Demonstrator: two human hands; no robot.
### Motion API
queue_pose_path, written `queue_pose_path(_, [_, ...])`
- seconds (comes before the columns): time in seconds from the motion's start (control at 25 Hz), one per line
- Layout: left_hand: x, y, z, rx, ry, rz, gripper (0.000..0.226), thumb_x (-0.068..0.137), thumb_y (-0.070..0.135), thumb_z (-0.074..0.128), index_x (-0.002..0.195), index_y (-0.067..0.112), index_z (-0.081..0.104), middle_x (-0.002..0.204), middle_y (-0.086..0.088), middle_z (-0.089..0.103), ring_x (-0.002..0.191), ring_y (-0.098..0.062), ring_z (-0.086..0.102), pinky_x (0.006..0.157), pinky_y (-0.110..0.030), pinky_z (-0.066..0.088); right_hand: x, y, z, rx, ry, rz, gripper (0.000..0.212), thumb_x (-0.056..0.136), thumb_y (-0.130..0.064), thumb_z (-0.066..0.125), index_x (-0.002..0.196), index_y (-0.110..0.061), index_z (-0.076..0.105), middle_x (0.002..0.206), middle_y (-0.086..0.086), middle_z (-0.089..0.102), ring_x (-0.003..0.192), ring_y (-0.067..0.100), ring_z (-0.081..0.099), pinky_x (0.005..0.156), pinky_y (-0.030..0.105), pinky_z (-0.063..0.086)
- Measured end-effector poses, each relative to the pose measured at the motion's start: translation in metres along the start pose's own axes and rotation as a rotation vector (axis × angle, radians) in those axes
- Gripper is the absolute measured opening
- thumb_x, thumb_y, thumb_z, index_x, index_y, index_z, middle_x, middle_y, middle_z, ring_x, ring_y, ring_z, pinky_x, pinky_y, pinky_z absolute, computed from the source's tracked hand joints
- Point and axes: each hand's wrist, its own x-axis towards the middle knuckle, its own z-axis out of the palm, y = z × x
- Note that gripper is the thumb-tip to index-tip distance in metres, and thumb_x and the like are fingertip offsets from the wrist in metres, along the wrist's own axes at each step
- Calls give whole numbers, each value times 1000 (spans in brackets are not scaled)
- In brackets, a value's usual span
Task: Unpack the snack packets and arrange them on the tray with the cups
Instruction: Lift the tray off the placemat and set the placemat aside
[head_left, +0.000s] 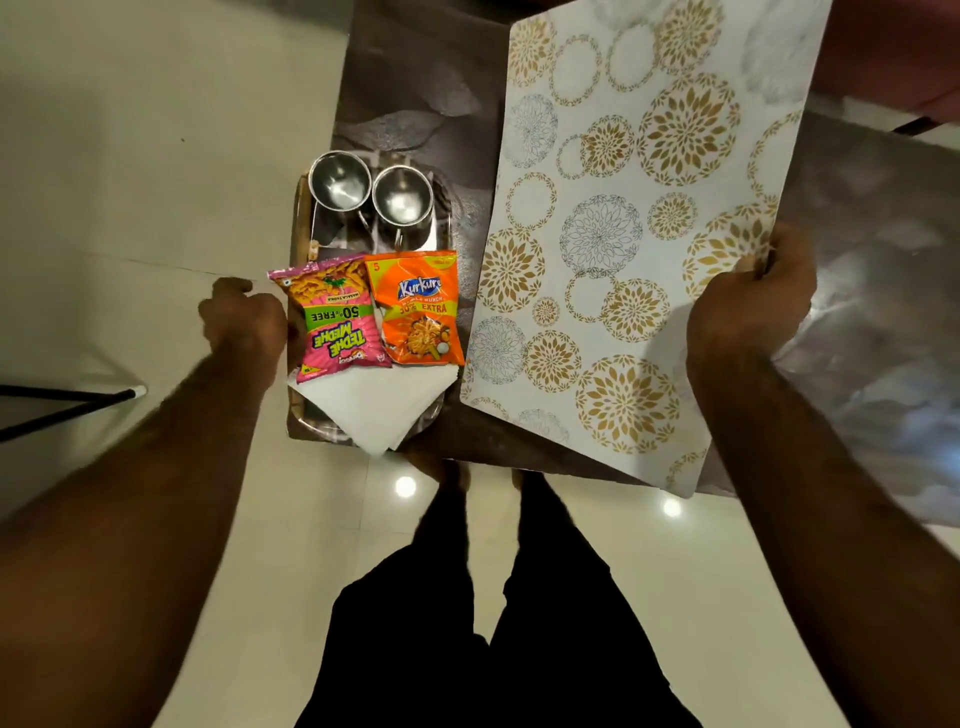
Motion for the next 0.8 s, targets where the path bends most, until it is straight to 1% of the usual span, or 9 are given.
queue_pose_path(0.12, [-43, 14, -20, 36, 178, 279, 39, 76, -1, 44, 107, 14, 63, 117, -14, 62, 101, -30, 62, 81, -34, 49, 3, -4, -17, 12, 29, 39, 38, 98, -11, 45, 125, -24, 69, 113, -14, 70, 103, 4, 67, 72, -2, 46])
queue_pose_path(0.24, [-116, 24, -12, 23, -68, 486, 28, 80, -1, 44, 90, 16, 64, 97, -8, 66, 86, -23, 59, 71, -30, 43, 8, -8, -37, 32, 57, 88, 36, 100, -11, 45, 124, -26, 68, 108, -19, 68, 101, 5, 67, 82, 14, 53])
queue_pose_path(0.36, [-184, 22, 16, -47, -662, 147, 12, 89, 5, 54, 96, 13, 61, 90, -15, 64, 72, -25, 60, 60, -30, 43, 15, -9, -59, 126, 103, 144, 37, 100, -6, 46, 127, -20, 68, 107, -15, 69, 98, 5, 65, 68, -3, 47])
queue_pose_path(0.44, [-220, 22, 33, 69, -972, -86, 24, 93, 31, 61, 111, 14, 60, 100, -13, 66, 79, -23, 64, 62, -31, 49, 21, -6, -73, 232, 134, 203, 37, 100, 1, 48, 130, -10, 67, 117, -2, 74, 103, 11, 70, 79, 5, 57])
queue_pose_path(0.48, [-233, 21, 42, 107, -1064, -163, 38, 91, 42, 64, 118, 16, 59, 109, -12, 67, 92, -24, 67, 70, -33, 53, 23, -3, -79, 288, 140, 239, 37, 100, 4, 49, 131, -5, 67, 122, 5, 75, 107, 15, 72, 89, 18, 63])
queue_pose_path(0.52, [-245, 22, 49, 79, -1126, -227, 47, 87, 49, 66, 122, 19, 59, 117, -12, 66, 103, -26, 66, 79, -36, 54, 23, -1, -85, 347, 142, 275, 38, 99, 8, 48, 131, -2, 66, 123, 9, 75, 109, 20, 73, 94, 28, 64])
queue_pose_path(0.6, [-263, 28, 61, -100, -1156, -304, 51, 83, 45, 73, 125, 20, 60, 122, -12, 68, 112, -31, 65, 87, -44, 54, 22, 4, -95, 444, 142, 341, 39, 98, 13, 46, 130, 2, 66, 119, 9, 74, 104, 22, 74, 91, 32, 65])
queue_pose_path(0.72, [-277, 41, 76, -487, -1057, -284, 43, 85, 16, 75, 126, 20, 62, 116, -7, 75, 107, -32, 71, 83, -53, 58, 19, 16, -112, 472, 149, 414, 39, 100, 11, 45, 130, 3, 67, 121, 11, 75, 99, 22, 75, 80, 24, 67])
queue_pose_path(0.8, [-283, 50, 82, -558, -1017, -143, 43, 89, 0, 67, 123, 27, 61, 119, -4, 74, 107, -30, 71, 82, -61, 57, 22, 30, -123, 541, 148, 470, 36, 101, 12, 42, 122, 2, 69, 113, 7, 74, 86, 14, 71, 63, 14, 61])
